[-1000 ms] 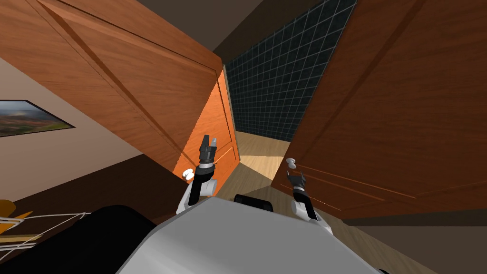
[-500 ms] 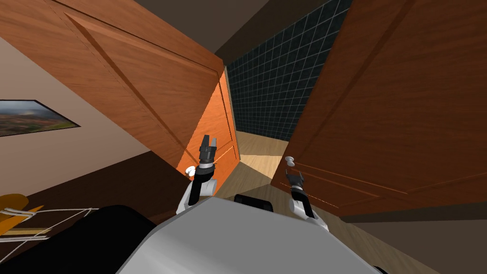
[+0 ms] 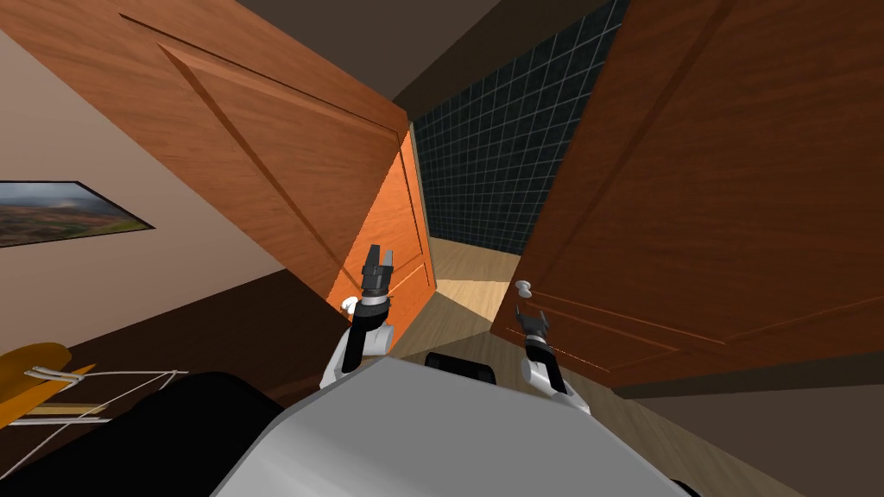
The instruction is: Pull the door open
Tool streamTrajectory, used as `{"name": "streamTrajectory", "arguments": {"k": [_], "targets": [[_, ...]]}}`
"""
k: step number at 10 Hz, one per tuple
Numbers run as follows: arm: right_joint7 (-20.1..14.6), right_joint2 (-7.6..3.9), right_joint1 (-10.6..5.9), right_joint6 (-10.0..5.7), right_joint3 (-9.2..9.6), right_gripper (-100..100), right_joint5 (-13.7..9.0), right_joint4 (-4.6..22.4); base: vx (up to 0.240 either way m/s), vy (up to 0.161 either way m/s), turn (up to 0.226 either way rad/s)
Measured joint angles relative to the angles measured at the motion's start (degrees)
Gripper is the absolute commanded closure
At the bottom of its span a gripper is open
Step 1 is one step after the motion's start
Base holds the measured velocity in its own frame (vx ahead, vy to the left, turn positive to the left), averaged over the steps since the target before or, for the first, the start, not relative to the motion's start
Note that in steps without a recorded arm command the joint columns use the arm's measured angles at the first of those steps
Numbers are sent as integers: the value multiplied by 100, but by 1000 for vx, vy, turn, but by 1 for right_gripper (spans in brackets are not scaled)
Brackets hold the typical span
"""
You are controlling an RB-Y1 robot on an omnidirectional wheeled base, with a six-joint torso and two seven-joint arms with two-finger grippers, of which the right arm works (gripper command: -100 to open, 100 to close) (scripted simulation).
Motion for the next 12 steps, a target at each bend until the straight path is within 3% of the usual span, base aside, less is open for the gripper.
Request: {"name": "streamTrajectory", "arguments": {"k": [5,7,9,12], "targets": [[-719,63,-43,38,131,-100,-239,-35,-60,-10,9],[-857,74,-42,48,154,-100,-282,-53,44,8,59],[-984,-53,-16,-2,120,-100,-313,34,200,7,105],[-1172,-281,161,-27,44,-100,-377,-28,205,-25,124]]}}
